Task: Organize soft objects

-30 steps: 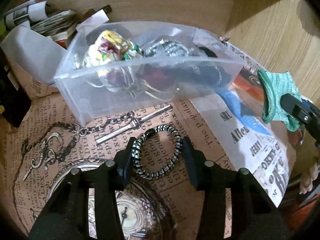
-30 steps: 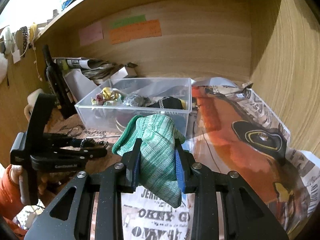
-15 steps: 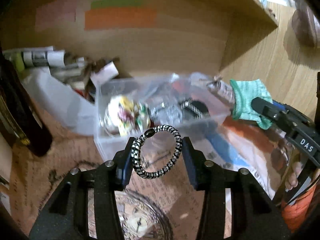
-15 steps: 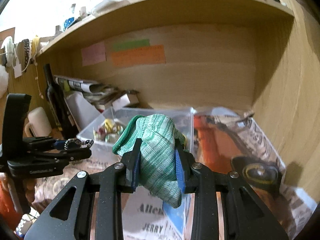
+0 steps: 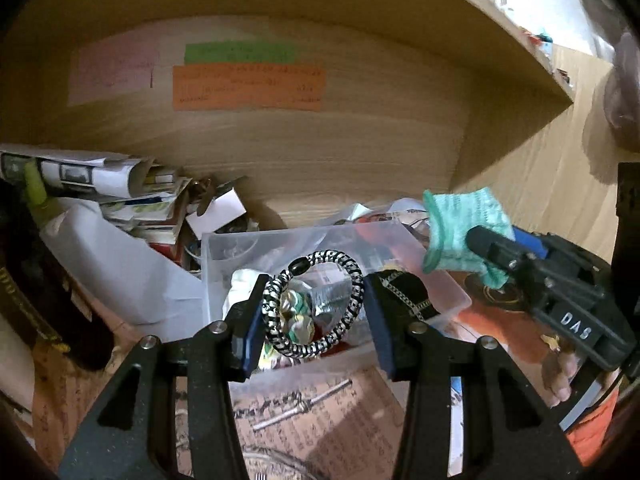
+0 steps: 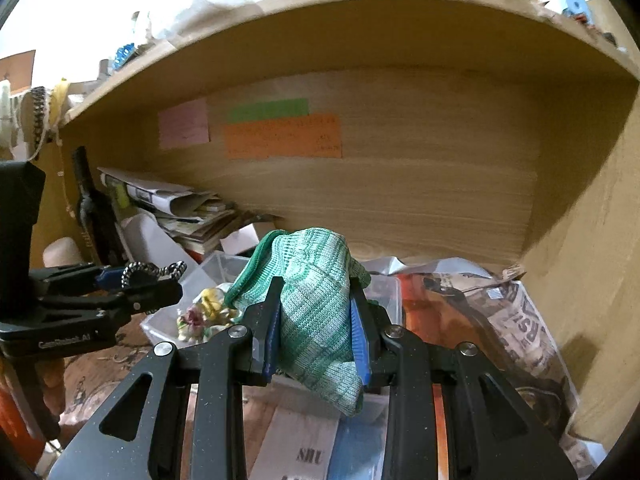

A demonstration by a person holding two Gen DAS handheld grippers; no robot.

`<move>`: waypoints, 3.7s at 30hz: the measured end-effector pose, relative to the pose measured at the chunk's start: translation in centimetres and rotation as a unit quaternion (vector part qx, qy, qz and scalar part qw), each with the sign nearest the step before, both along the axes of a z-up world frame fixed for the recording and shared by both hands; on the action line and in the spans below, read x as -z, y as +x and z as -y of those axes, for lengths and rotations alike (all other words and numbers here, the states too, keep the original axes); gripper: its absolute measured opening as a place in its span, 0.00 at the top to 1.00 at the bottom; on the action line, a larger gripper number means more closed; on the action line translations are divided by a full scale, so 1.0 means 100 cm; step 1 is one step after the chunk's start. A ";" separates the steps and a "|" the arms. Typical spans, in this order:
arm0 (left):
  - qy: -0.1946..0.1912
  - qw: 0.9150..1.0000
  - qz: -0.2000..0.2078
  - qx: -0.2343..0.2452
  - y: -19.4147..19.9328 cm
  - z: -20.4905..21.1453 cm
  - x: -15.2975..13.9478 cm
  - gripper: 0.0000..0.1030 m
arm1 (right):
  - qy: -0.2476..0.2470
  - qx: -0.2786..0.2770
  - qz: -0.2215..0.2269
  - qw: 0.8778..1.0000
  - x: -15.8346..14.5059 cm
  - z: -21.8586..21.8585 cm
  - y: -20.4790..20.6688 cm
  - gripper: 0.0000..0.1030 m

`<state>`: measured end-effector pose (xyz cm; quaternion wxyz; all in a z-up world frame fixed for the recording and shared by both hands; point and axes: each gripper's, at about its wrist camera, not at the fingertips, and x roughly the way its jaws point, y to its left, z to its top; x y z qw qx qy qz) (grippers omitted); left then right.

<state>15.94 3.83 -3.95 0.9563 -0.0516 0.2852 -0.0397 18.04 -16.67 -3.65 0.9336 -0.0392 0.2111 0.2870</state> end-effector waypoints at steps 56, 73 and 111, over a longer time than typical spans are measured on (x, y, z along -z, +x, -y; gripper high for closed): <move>0.021 0.989 0.149 -0.013 -0.100 0.017 -0.064 0.08 | 0.052 -0.004 0.093 0.994 -0.058 0.030 -0.086 0.18; 0.027 0.985 0.165 -0.037 -0.132 0.020 -0.062 0.00 | 0.065 -0.004 0.099 0.993 -0.057 0.034 -0.108 0.02; 0.031 0.986 0.160 -0.031 -0.125 0.023 -0.057 0.00 | 0.073 -0.001 0.090 0.993 -0.053 0.034 -0.107 0.01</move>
